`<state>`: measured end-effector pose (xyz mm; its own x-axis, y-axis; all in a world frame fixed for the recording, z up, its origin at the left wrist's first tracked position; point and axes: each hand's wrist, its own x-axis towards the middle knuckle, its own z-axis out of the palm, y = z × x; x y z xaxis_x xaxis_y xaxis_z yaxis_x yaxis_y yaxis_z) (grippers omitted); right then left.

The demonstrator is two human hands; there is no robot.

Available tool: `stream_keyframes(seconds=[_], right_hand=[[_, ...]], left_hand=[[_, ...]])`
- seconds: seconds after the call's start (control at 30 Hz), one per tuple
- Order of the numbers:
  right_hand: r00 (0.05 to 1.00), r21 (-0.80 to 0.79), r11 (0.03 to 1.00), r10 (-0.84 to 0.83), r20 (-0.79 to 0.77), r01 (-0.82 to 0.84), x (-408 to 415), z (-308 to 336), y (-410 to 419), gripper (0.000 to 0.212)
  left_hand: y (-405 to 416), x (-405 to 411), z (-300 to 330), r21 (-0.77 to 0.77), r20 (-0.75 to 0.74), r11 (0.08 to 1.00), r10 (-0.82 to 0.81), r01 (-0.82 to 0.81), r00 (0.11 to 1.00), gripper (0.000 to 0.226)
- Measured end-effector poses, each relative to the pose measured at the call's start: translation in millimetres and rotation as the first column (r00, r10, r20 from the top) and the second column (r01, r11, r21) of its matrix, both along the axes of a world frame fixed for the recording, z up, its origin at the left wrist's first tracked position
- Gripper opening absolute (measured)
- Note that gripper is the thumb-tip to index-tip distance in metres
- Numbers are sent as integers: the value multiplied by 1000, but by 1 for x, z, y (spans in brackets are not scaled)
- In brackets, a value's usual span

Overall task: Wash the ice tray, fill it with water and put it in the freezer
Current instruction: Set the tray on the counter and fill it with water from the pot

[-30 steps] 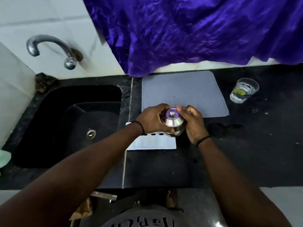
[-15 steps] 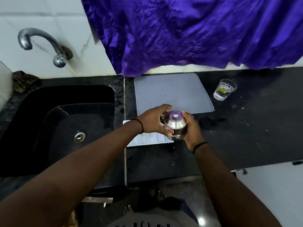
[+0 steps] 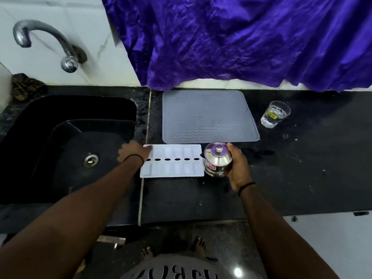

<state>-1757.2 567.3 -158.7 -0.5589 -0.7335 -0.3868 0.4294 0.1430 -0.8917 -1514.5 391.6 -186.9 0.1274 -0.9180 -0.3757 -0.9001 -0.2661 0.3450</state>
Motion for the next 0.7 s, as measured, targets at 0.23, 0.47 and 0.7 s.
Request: stream_keyframes(seconds=[0.23,0.47,0.7], right_hand=[[999,9,999,41,-20,-40,-11,-6,-9,39],[1000,-22,1000,-4,-7,4,-17,-12,-12,24],[1000,-5,1000,-14,-11,14,-20,-11,-9,20]], left_hand=[[3,-9,-5,39,-109,999,1,3,994,37],[7,-15,-3,-58,-248,985,143,-162,958,35],[6,-18,-4,-112,-296,983,107,-145,949,42]])
